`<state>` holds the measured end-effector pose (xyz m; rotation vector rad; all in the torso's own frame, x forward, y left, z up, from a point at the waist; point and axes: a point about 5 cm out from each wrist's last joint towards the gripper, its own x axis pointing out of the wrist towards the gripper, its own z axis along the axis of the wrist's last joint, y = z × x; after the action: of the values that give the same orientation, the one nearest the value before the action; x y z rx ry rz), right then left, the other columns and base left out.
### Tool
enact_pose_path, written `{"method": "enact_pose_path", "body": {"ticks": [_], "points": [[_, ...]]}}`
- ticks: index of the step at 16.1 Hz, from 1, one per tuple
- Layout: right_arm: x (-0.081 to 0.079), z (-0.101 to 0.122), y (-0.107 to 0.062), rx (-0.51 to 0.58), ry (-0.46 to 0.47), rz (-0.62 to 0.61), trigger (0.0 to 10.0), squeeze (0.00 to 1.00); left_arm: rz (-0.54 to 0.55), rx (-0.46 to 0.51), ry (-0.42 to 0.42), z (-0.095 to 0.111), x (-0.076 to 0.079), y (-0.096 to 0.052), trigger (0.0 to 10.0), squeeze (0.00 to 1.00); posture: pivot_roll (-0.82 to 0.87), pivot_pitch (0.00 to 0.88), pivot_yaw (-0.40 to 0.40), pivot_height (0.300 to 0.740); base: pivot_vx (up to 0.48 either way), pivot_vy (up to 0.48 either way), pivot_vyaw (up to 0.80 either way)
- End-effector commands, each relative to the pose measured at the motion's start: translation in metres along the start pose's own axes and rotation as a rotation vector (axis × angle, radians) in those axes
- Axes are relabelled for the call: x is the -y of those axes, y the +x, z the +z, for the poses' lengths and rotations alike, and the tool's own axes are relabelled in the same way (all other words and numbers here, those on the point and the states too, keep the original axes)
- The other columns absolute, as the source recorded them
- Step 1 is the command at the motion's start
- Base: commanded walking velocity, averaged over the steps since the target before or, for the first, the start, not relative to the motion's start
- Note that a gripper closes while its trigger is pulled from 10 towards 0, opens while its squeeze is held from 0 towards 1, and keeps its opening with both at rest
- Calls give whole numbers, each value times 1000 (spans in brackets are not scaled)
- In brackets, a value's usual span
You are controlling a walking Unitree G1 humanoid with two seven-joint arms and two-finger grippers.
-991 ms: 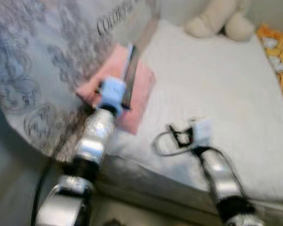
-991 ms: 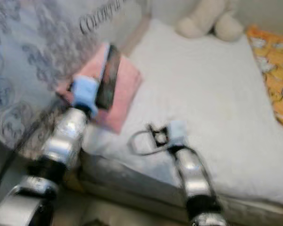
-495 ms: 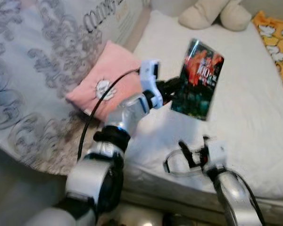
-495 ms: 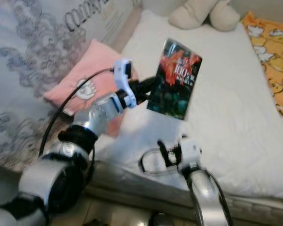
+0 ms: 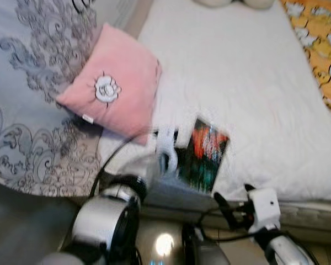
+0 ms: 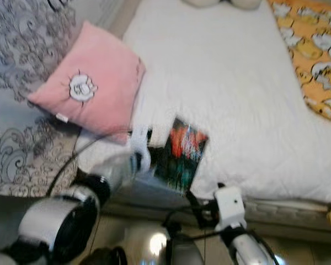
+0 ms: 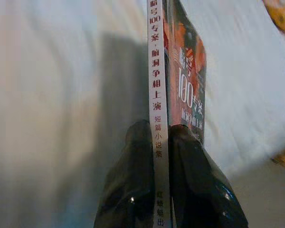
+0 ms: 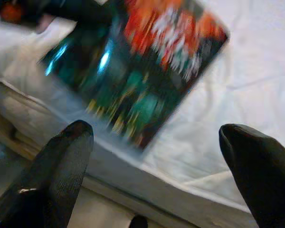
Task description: Clean up the room
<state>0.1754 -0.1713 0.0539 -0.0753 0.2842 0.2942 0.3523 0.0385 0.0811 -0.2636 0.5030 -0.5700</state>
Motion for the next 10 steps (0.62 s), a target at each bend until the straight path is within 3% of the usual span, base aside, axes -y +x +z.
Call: {"method": "enact_pose_path", "body": {"ticks": [1, 2, 4, 5, 8, 10], "points": [[-1, -2, -4, -18, 10, -1, 10000, 0, 41, 60, 13, 13, -5, -1, 10000, 0, -319, 234, -2, 740, 0, 0, 0], [-4, 2, -3, -21, 23, -6, 10000, 0, 110, 155, 255, 44, -11, -5, 10000, 0, -306, 231, 3, 740, 0, 0, 0], [-7, 2, -4, -27, 32, -3, 10000, 0, 118, 205, 334, 62, -12, -8, 10000, 0, -296, 232, 4, 740, 0, 0, 0], [-9, 1, -4, -41, 39, 5, 10000, 0, 169, 167, 444, 61, -20, -11, 10000, 0, -282, 233, 2, 740, 0, 0, 0], [-14, 5, -5, -30, 61, 67, 10000, 0, 271, 111, 516, 51, -37, -17, 10000, 0, -270, 240, -4, 740, 0, 0, 0], [-9, 4, -11, -55, 50, 78, 10000, 0, 299, 127, 555, 54, -37, -17, 10000, 0, -277, 249, -14, 740, 0, 0, 0]]}}
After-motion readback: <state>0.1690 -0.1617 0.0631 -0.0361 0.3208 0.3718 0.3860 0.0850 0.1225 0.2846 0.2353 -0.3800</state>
